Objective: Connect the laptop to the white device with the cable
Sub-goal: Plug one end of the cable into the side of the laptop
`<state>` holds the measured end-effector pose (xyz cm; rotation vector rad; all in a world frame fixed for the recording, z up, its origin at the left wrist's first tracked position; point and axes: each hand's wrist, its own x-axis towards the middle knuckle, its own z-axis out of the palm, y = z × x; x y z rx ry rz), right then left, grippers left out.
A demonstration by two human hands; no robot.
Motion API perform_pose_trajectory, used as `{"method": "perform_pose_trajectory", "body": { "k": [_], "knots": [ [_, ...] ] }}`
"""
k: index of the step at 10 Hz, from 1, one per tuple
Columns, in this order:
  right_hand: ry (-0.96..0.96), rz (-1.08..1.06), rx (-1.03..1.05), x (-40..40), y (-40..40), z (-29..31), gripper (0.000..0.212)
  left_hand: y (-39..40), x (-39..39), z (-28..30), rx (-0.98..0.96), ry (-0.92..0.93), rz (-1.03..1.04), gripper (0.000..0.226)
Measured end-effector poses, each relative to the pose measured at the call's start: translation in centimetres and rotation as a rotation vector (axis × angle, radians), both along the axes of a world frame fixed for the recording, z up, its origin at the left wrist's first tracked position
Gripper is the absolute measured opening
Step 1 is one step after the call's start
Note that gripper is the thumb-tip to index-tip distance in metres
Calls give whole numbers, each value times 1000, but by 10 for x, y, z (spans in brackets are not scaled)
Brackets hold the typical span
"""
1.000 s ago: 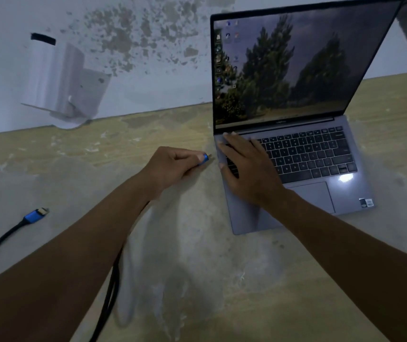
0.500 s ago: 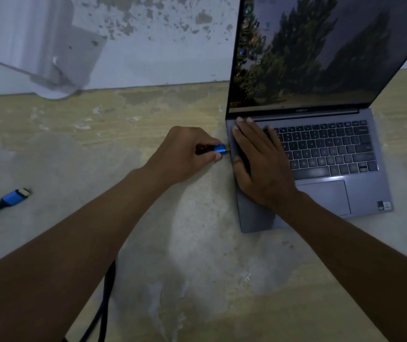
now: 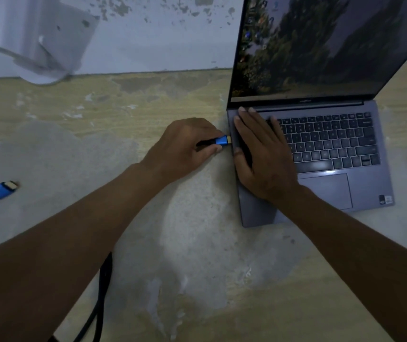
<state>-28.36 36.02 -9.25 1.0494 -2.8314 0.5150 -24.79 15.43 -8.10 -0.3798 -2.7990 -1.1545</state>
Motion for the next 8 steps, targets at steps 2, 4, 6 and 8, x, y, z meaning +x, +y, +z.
{"method": "perform_pose_trajectory", "body": {
  "k": [2,4,6,8],
  "knots": [
    [-9,-3,16,0,0,1,55,-2,-1,-3,-27,32,-22,26],
    [-1,-13,14,2,-1,1,54,-3,-4,0,-60,32,-59,25],
    [-10,-16,22,1,-2,2,55,1,-1,-3,-57,18,-29,27],
    [-9,-11,24,2,-2,1,55,2,-3,0,-50,-23,-32,29]
  ]
}}
